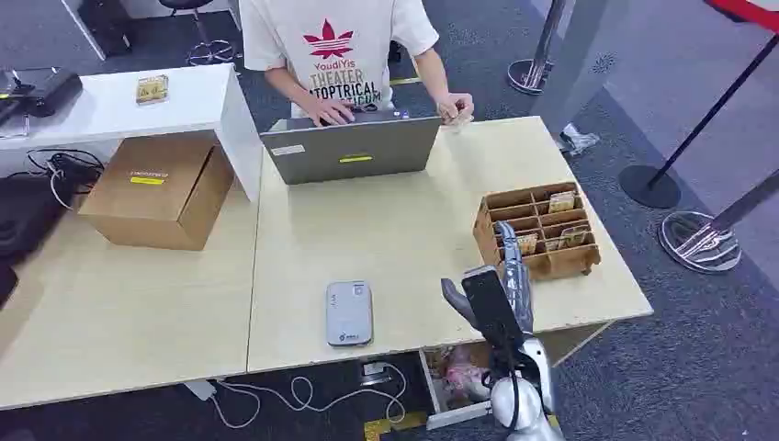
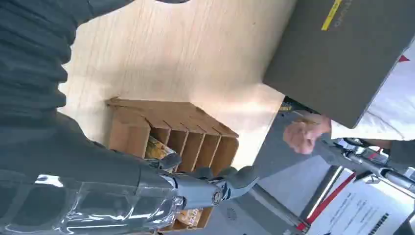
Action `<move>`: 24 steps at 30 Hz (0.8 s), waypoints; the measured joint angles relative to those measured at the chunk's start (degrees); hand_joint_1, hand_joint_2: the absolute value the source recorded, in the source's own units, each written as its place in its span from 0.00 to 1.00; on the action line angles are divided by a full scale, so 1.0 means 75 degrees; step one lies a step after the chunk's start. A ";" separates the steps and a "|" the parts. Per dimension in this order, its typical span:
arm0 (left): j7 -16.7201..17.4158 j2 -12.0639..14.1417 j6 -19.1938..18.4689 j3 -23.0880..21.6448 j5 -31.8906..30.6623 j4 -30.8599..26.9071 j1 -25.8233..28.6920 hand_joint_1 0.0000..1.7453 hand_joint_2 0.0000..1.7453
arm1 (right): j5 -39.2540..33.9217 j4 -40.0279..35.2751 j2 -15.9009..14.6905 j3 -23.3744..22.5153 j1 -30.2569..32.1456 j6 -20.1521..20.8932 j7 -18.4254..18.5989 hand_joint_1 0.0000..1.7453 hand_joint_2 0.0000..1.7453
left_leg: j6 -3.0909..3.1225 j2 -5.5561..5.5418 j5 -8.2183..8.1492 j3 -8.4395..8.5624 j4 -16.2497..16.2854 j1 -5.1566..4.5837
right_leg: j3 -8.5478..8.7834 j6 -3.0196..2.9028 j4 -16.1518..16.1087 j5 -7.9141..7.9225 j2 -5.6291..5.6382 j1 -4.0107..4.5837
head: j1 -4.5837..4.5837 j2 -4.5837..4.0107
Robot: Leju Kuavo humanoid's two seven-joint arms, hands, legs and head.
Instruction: Pass the card to the sensor for recognition and then transmit it.
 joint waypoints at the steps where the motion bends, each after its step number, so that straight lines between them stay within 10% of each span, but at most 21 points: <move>1: 0.0000 0.0000 0.0009 0.0023 0.0018 0.0000 0.0000 0.00 0.00 | 0.0000 0.0012 0.0000 0.0015 -0.0016 0.0003 -0.0003 0.00 1.00 | 0.0000 0.0000 0.0000 0.0000 0.0000 0.0000 | 0.0000 0.0000 0.0000 0.0000 0.0000 0.0000 | 0.0000 0.0000; 24: 0.0093 -0.0038 0.0146 0.0221 0.0175 0.0000 0.0004 0.00 0.00 | 0.0166 0.0361 -0.0003 0.0603 -0.0683 -0.0178 -0.0245 0.00 1.00 | 0.0000 -0.0001 0.0001 0.0000 0.0000 0.0000 | 0.0000 0.0000 0.0000 0.0001 0.0000 0.0000 | 0.0000 0.0000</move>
